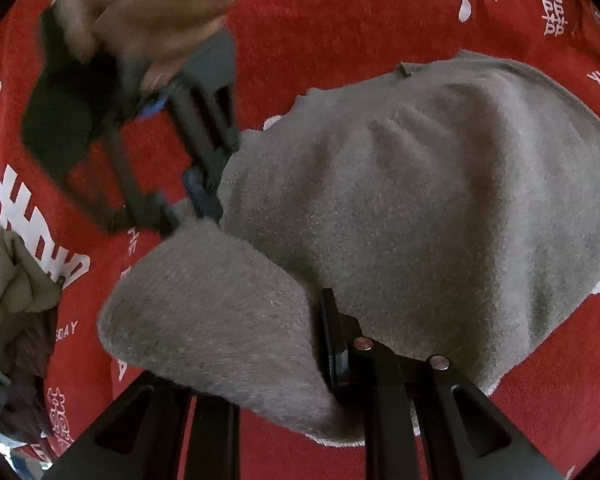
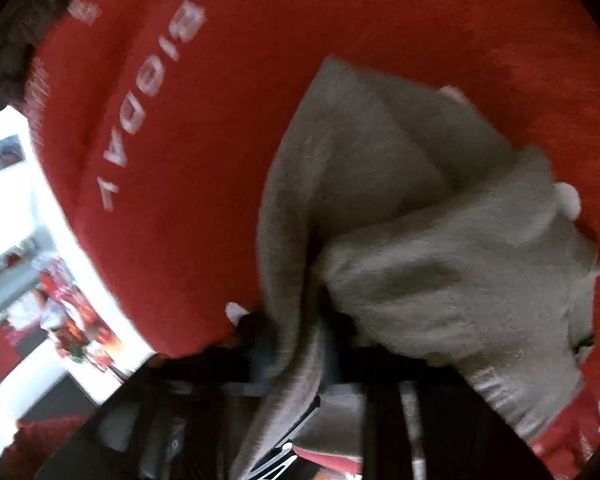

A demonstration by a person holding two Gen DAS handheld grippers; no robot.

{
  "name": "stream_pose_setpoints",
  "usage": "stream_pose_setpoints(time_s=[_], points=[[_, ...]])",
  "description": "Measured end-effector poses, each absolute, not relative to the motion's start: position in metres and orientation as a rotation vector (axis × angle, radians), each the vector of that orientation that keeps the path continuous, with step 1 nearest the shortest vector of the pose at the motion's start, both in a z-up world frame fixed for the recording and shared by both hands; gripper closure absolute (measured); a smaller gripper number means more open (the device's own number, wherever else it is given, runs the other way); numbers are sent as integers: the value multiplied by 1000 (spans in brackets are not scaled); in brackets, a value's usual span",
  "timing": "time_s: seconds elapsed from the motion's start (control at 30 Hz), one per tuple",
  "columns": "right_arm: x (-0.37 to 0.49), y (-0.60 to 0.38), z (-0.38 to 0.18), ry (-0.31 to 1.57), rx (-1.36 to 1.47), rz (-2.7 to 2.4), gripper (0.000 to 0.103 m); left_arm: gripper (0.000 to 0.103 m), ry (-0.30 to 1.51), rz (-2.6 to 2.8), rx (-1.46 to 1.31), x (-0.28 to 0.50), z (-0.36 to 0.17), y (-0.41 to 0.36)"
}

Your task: Fold small clothes

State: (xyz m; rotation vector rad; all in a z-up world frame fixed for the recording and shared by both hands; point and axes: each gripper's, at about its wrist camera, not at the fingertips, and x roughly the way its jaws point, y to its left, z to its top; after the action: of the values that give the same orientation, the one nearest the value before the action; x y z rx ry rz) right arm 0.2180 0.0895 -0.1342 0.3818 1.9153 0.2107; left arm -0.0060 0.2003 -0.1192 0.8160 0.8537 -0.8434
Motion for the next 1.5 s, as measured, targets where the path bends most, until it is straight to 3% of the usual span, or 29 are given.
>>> stream_pose_setpoints(time_s=[0.3, 0.53, 0.77, 0.93, 1.03, 1.07, 1.27, 1.3, 1.37, 1.4, 1.5], points=[[147, 10, -54, 1489, 810, 293, 88, 84, 761, -928, 788, -20, -60, 189], [75, -47, 11, 1147, 961, 285, 88, 84, 673, -1059, 727, -56, 3, 151], [-39, -118, 40, 907, 1085, 181, 88, 84, 598, -1214, 784, -117, 14, 97], [-125, -163, 13, 840, 1174, 51, 88, 84, 605, -1311, 900, -167, -19, 65], [-165, -176, -30, 861, 1228, -53, 88, 84, 647, -1348, 972, -190, -52, 52], [-178, -180, -50, 880, 1255, -96, 88, 84, 572, -1369, 1043, -195, -59, 49], [-203, -185, -113, 937, 1321, -192, 88, 83, 601, -1346, 1090, -200, -89, 48], [-205, -187, -114, 930, 1328, -192, 88, 80, 604, -1336, 1092, -199, -88, 48], [-203, -190, -115, 929, 1323, -196, 87, 37, 634, -1340, 1080, -195, -79, 47], [-204, -192, -114, 933, 1320, -201, 85, 31, 638, -1343, 1051, -193, -74, 51], [-202, -189, -105, 949, 1326, -246, 78, 30, 665, -1368, 986, -179, -47, 71]])
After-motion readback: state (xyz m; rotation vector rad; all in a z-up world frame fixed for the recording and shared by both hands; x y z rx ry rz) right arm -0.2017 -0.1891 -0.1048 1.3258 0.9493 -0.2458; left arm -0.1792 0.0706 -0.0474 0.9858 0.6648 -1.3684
